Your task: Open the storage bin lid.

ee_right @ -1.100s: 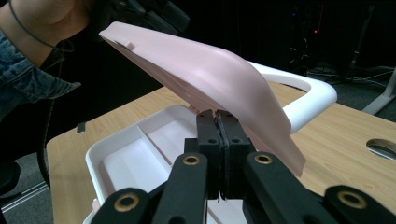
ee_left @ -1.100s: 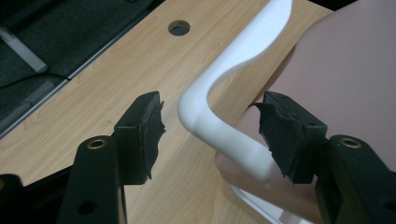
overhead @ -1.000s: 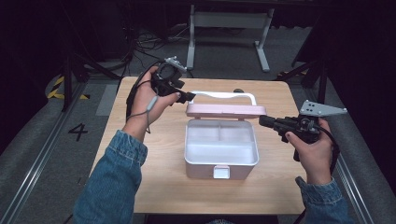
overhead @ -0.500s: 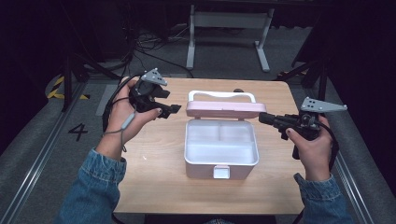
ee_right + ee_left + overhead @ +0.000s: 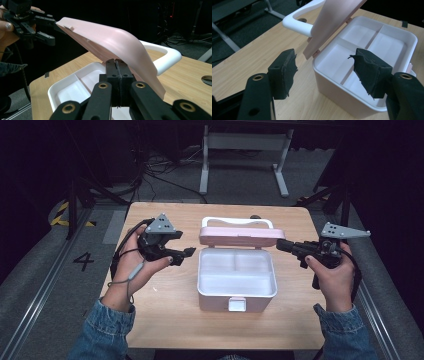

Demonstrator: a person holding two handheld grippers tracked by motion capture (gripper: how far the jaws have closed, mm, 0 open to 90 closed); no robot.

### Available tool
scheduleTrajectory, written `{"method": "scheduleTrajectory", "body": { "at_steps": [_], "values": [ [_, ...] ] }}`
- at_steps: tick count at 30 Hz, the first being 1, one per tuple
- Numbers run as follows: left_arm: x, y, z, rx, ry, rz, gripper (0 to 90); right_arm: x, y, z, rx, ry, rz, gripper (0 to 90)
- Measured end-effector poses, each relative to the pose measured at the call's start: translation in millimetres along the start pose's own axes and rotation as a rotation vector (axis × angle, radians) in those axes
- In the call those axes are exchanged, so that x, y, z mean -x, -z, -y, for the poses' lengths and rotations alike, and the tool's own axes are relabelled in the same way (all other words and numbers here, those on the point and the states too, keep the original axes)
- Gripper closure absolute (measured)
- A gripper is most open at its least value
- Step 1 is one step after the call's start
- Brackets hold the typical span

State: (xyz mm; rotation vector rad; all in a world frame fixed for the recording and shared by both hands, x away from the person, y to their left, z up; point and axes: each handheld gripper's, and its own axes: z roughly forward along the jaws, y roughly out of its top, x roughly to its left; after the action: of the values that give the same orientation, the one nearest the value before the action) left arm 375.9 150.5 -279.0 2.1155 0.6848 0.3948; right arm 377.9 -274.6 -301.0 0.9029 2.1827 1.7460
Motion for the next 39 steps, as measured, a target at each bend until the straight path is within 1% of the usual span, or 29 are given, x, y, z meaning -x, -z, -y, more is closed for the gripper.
{"method": "scheduleTrajectory", "body": {
  "at_steps": [1, 3, 4, 5, 11, 14, 16, 22, 25, 26, 30, 31, 34, 36, 37, 39],
  "values": [
    [0.4, -2.6, 1.0, -0.002, -0.003, 0.004, 34.9, 0.1, 0.2, 0.0, 0.001, -0.003, -0.002, 90.0],
    [1.9, -7.9, 2.4, -0.002, 0.006, 0.006, 34.9, 0.4, 0.5, 0.3, 0.003, -0.008, -0.003, 90.0],
    [2.8, -10.4, 2.9, 0.007, 0.008, 0.005, 34.9, 0.6, 0.6, 0.4, 0.003, -0.007, -0.003, 90.0],
    [3.1, -13.1, 3.0, 0.017, -0.002, 0.002, 35.0, 0.7, 0.7, 0.6, 0.003, -0.008, -0.004, 90.0],
    [7.4, -24.8, -0.2, 0.045, 0.006, 0.010, 35.0, 0.7, 0.9, 0.9, 0.001, -0.007, -0.004, 90.0],
    [9.8, -31.5, -2.5, 0.051, -0.024, 0.006, 32.0, 0.7, 0.9, 1.0, 0.001, -0.008, -0.005, 90.0],
    [10.4, -34.0, -3.5, 0.060, -0.026, 0.009, 31.4, 0.6, 0.6, 1.2, 0.003, -0.008, -0.005, 90.0],
    [8.0, -39.4, -9.6, 0.087, -0.012, -0.006, 31.3, -0.3, -1.1, 1.8, 0.003, -0.009, -0.010, 90.0],
    [6.9, -42.9, -13.7, 0.102, -0.035, -0.025, 31.1, -0.2, -0.8, 1.8, 0.005, -0.011, -0.010, 89.9],
    [6.6, -44.3, -15.0, 0.110, -0.044, -0.024, 31.1, -0.1, -0.8, 1.8, 0.006, -0.010, -0.009, 89.9],
    [8.2, -48.6, -19.1, 0.112, -0.061, -0.023, 31.2, -0.3, -0.5, 1.9, 0.007, -0.010, -0.009, 89.8],
    [8.5, -49.8, -20.3, 0.107, -0.061, -0.014, 31.2, 0.1, -0.5, 1.9, 0.008, -0.007, -0.007, 89.8],
    [9.5, -53.1, -23.3, 0.111, -0.046, -0.008, 31.3, 0.3, -0.5, 2.1, 0.007, -0.009, -0.008, 89.7],
    [9.1, -55.4, -25.6, 0.105, -0.062, -0.022, 32.4, 0.3, -0.5, 2.2, 0.007, -0.009, -0.008, 89.6],
    [9.8, -56.8, -26.2, 0.107, -0.058, -0.025, 33.1, 0.3, -0.5, 2.2, 0.008, -0.009, -0.008, 89.6],
    [10.1, -58.9, -27.6, 0.109, -0.067, -0.027, 35.7, 0.2, -0.2, 2.2, 0.010, -0.011, -0.009, 89.6]
  ]
}}
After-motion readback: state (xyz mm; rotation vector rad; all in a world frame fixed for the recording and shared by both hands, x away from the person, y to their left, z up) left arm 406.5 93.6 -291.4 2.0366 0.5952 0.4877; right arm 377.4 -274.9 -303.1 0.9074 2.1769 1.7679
